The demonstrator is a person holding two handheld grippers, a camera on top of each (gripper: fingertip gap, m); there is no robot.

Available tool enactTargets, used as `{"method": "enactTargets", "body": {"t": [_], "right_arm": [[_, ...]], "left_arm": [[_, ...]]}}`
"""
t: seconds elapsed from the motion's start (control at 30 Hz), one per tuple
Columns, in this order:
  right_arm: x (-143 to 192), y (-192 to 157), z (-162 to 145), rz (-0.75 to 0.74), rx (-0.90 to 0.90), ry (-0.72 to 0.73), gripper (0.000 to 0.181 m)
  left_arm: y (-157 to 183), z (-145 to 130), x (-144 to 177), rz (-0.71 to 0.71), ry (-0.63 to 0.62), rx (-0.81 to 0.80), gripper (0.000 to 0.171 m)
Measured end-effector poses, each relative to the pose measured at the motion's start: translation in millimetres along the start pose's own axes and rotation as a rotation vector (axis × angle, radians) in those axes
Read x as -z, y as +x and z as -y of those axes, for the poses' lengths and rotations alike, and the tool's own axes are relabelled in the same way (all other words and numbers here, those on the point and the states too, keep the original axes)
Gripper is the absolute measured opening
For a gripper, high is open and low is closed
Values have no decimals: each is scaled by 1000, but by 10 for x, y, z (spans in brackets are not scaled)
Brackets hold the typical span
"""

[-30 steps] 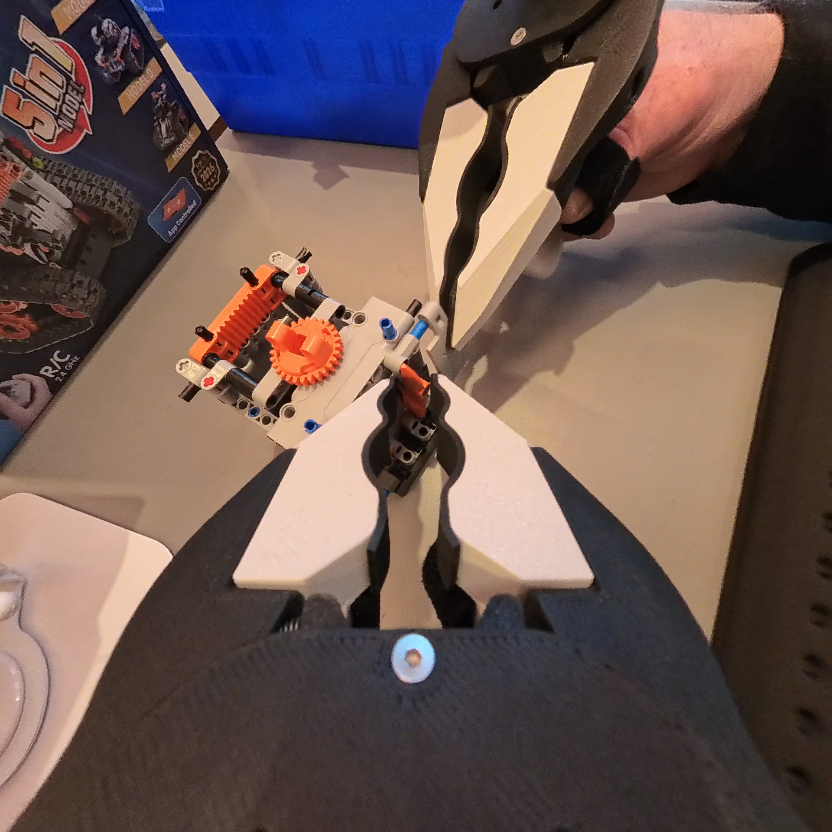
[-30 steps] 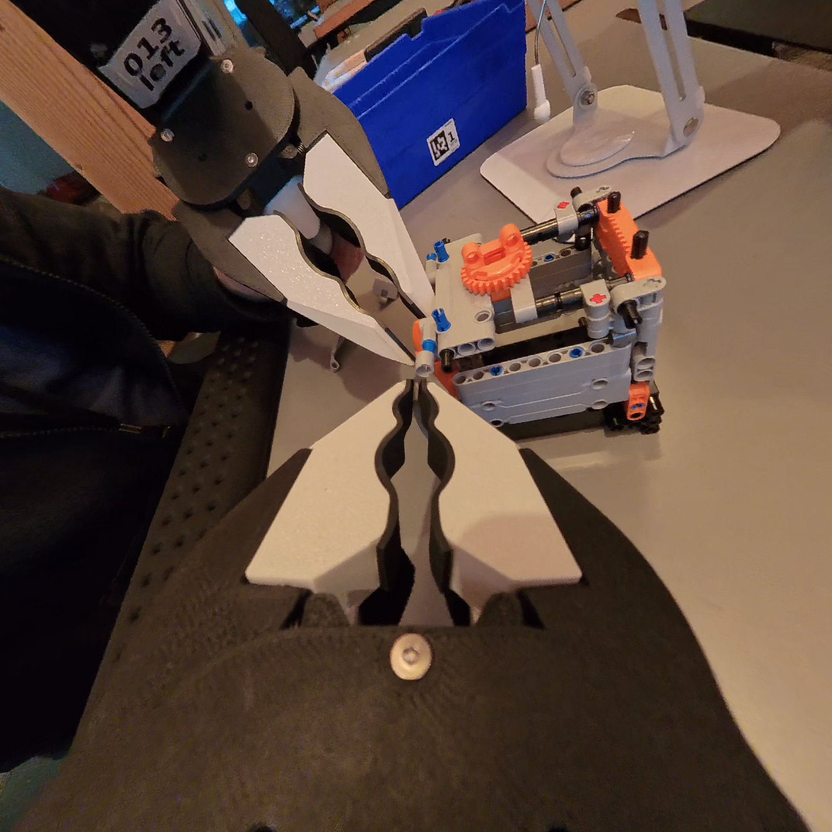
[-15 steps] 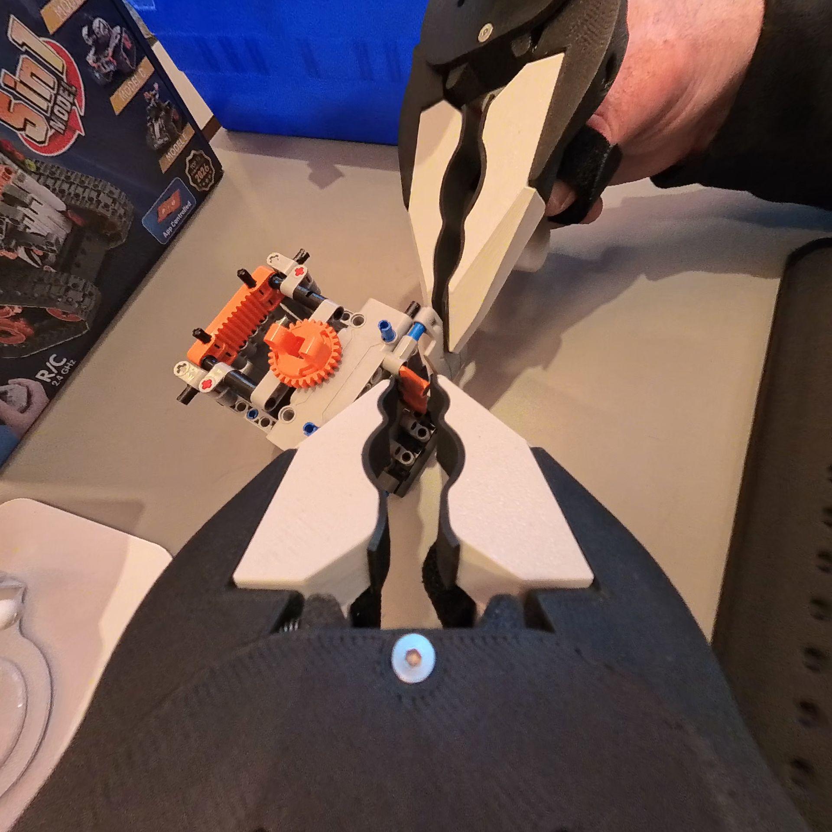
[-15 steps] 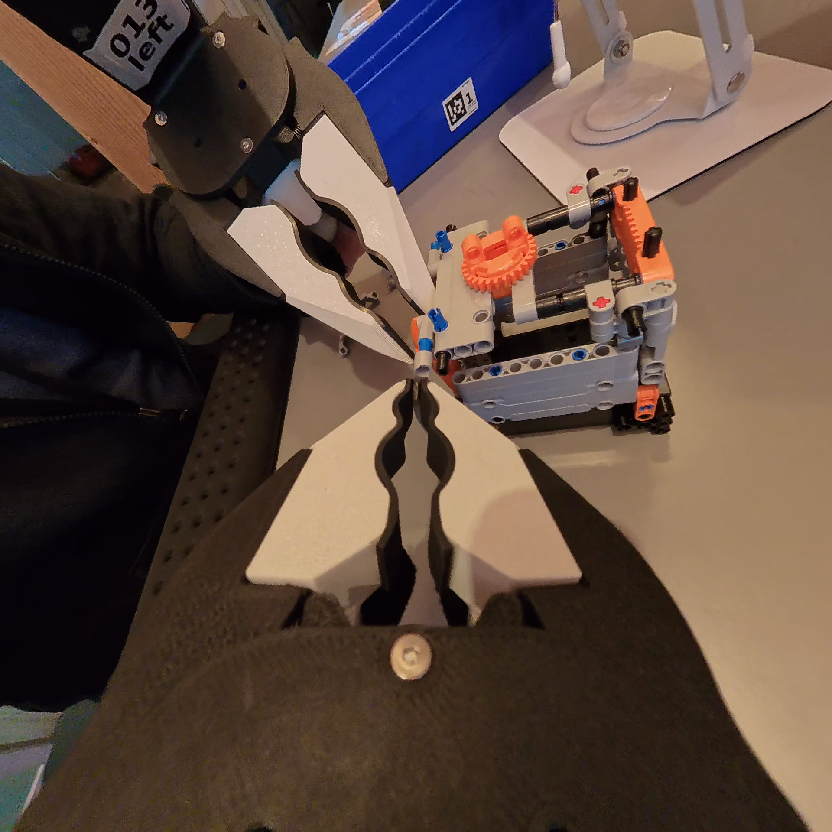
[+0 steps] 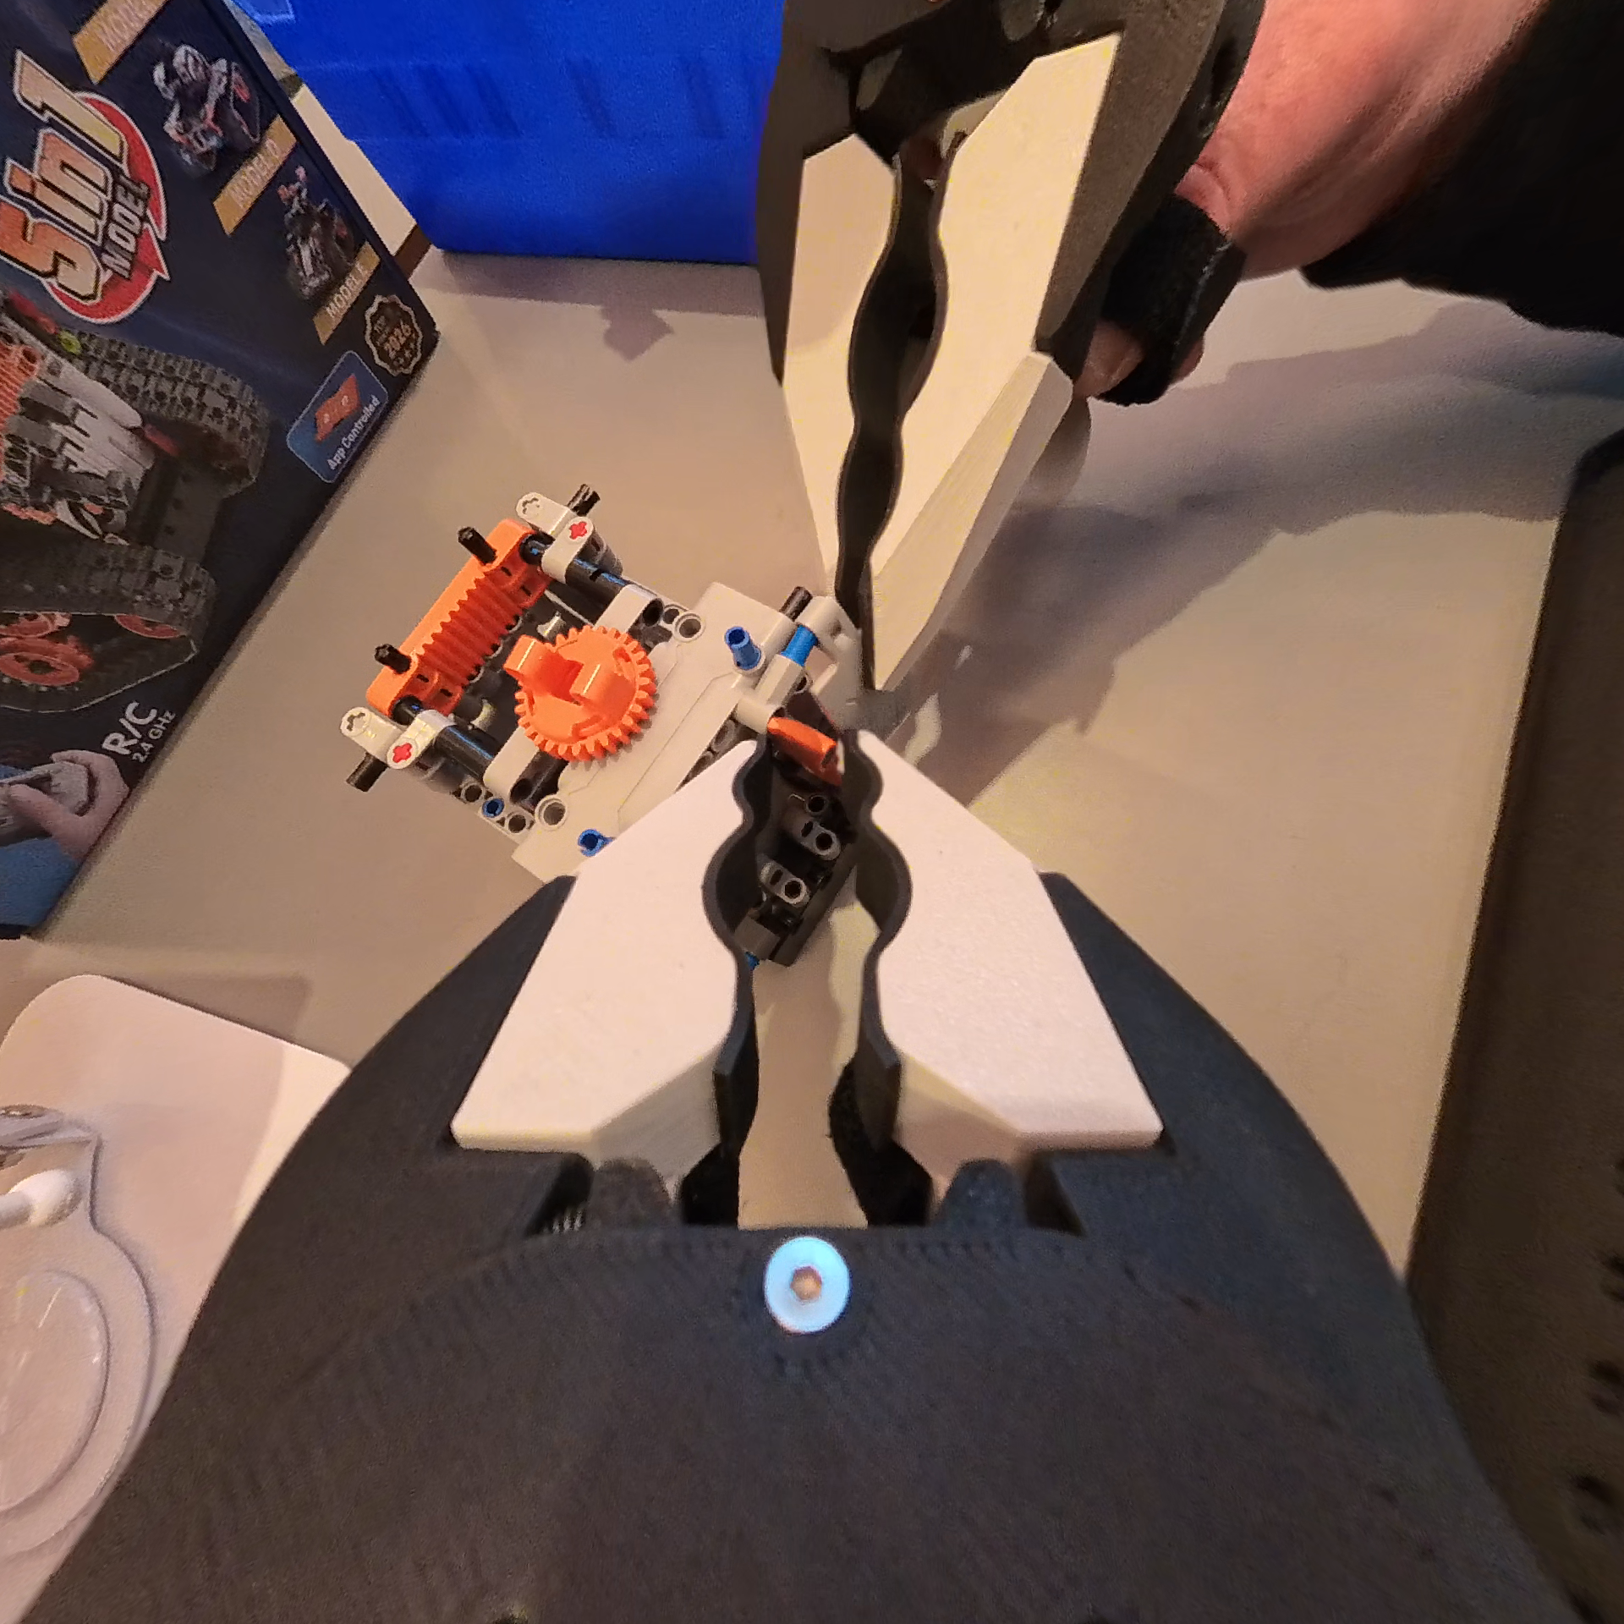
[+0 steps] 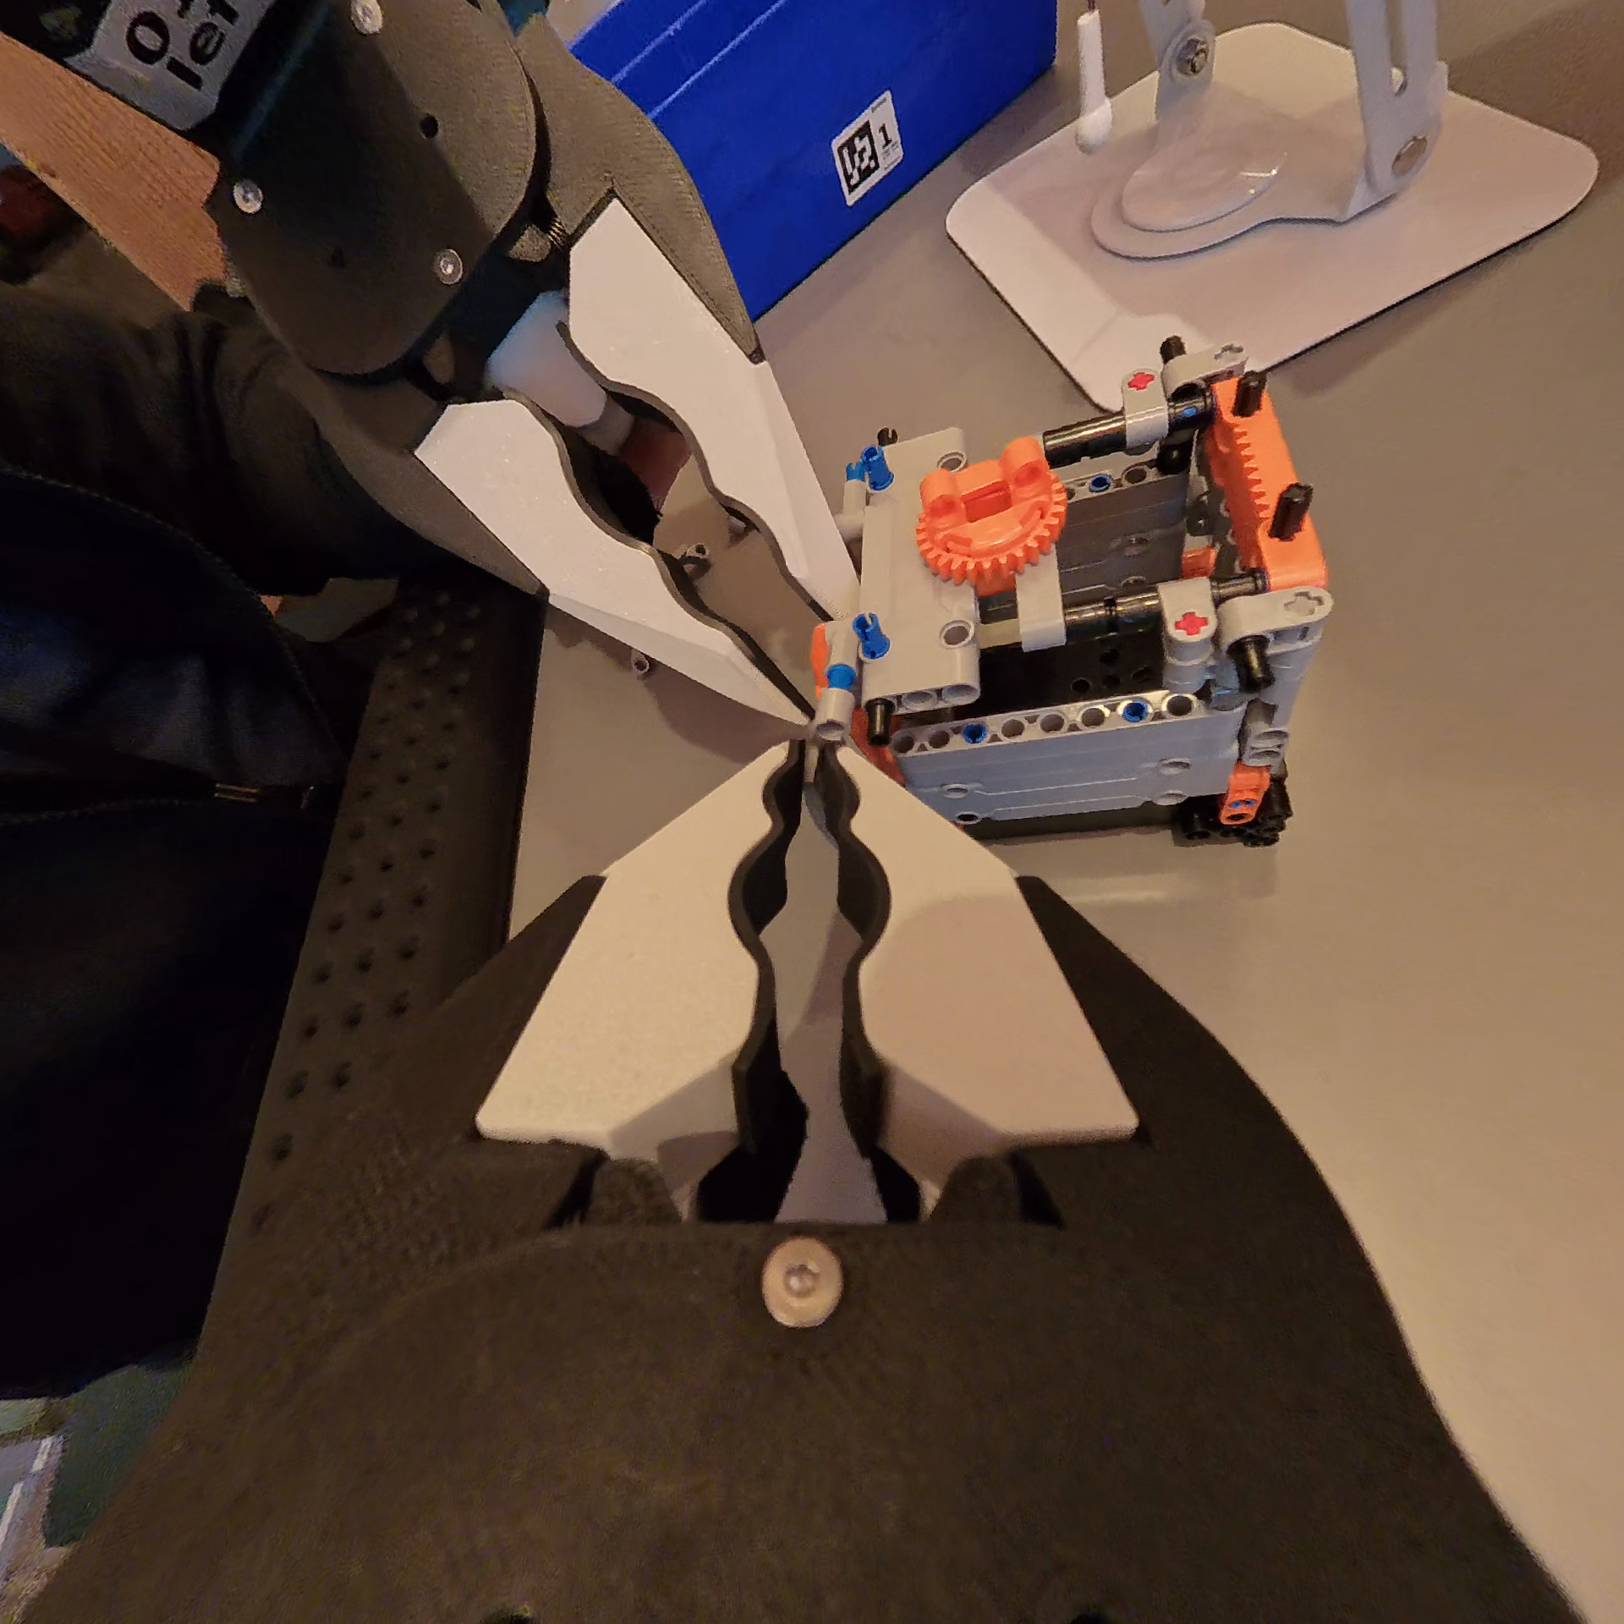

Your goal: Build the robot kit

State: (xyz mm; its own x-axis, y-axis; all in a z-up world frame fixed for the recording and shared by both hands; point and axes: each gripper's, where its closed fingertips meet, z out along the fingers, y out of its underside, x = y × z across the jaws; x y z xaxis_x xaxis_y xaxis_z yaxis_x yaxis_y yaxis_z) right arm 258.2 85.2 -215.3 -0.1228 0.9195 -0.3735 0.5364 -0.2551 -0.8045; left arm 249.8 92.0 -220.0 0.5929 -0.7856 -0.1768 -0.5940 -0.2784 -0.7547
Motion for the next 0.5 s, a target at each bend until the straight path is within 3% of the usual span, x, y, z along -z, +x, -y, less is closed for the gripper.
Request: {"method": "enactTargets", "body": {"t": [0.17,0.33,0.5], "right_arm": [[13,6,-2,4,-27,44,12],[72,22,80,1,-34,105,0],[67,47,82,4,-59,135,0]], "left_arm": [[-5,-15,-18,1,-4,26,11],[-23,-8,-20,11,-5,47,11],[-43,-5,-27,19,-5,67,11]]}}
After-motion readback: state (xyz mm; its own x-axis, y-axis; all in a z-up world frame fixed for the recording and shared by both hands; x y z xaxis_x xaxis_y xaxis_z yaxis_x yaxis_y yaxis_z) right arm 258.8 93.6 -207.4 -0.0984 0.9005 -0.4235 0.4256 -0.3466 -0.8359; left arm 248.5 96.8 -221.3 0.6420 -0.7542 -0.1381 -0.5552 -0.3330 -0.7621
